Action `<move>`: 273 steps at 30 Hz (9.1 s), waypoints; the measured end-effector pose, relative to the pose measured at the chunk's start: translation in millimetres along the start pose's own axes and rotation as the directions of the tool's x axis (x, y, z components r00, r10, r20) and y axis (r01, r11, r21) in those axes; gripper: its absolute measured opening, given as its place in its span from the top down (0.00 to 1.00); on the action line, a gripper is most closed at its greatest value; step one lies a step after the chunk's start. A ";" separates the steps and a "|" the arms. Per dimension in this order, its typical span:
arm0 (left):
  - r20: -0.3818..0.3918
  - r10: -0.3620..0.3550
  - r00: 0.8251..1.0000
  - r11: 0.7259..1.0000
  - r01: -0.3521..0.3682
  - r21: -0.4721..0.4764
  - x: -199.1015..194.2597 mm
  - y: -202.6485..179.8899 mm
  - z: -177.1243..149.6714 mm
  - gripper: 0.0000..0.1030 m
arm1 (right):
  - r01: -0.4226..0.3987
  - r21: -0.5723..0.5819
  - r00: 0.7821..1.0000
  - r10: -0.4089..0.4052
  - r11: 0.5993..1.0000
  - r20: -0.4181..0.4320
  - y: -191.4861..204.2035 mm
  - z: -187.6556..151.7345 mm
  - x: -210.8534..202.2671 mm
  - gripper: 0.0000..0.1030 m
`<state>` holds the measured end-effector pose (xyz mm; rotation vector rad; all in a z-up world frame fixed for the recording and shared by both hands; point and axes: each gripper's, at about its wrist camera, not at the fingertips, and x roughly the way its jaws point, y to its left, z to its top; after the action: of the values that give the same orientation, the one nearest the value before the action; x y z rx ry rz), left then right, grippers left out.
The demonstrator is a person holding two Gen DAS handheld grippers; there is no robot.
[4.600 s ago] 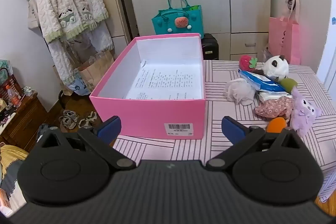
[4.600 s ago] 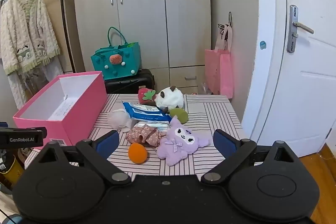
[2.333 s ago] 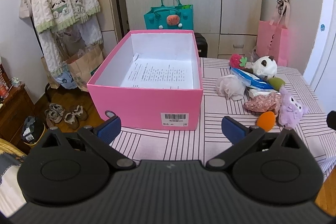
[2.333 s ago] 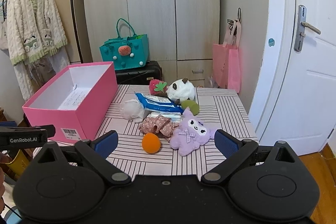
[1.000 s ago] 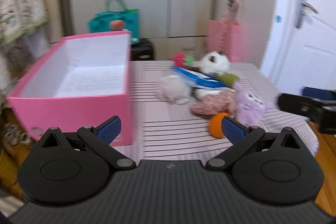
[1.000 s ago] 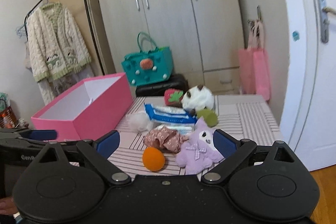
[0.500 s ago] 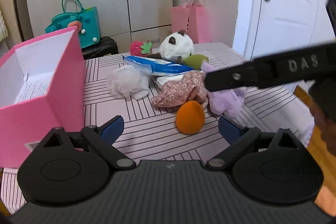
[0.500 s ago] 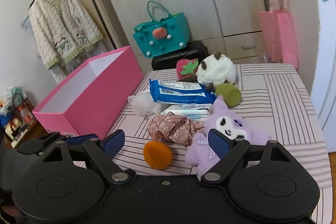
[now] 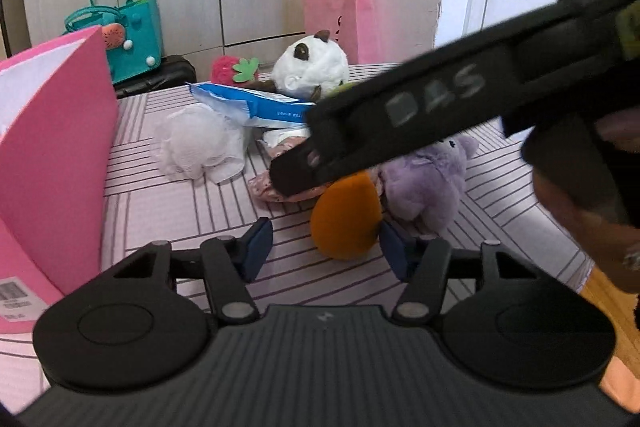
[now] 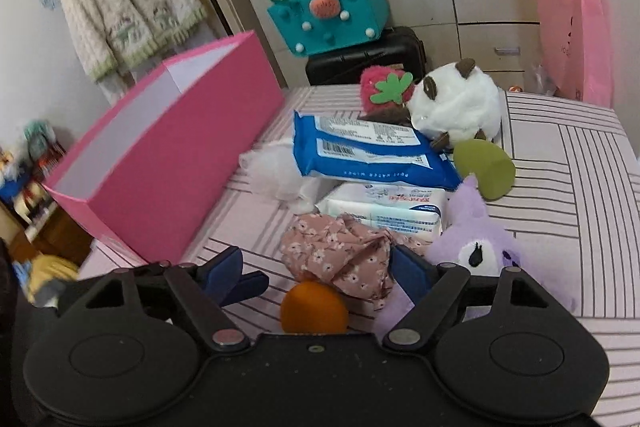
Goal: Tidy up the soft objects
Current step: 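Grasp the orange sponge with the left tool while the right tool grasps the pink floral cloth, then lift and carry the sponge and cloth over the pink box with both tools, then open the left tool to drop the sponge while the right tool releases the cloth into the box, then withdraw both tools from the box back toward the table items, then grasp the purple plush doll with the left tool while the right tool grips it too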
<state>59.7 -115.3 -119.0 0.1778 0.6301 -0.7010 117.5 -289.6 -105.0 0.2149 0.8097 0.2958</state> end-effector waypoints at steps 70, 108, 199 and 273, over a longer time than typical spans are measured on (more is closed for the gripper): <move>-0.184 -0.067 0.981 0.997 0.071 0.017 -101.6 83.9 -6.0 0.70 | -0.162 -0.222 0.983 0.137 0.961 -0.126 84.7 -2.5 -45.8 0.87; -0.124 0.111 0.986 0.981 -0.129 -0.142 -69.3 231.0 109.6 0.70 | -0.150 -0.400 0.987 0.162 0.904 -0.005 155.7 162.5 26.5 0.87; -0.197 0.051 0.979 0.997 -0.039 0.063 -191.7 117.0 109.8 0.26 | -0.038 -0.396 0.998 0.016 0.917 -0.060 123.2 57.1 -110.2 0.43; -0.202 -0.356 0.912 0.935 0.346 -0.083 64.1 -3.5 65.8 0.55 | 0.207 -0.009 0.951 -0.199 0.978 0.238 -37.7 -80.4 -28.6 0.13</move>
<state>126.7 -176.4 -104.3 0.0981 0.8977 -1.0229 46.3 -328.6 -150.9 0.1303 0.5849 0.0870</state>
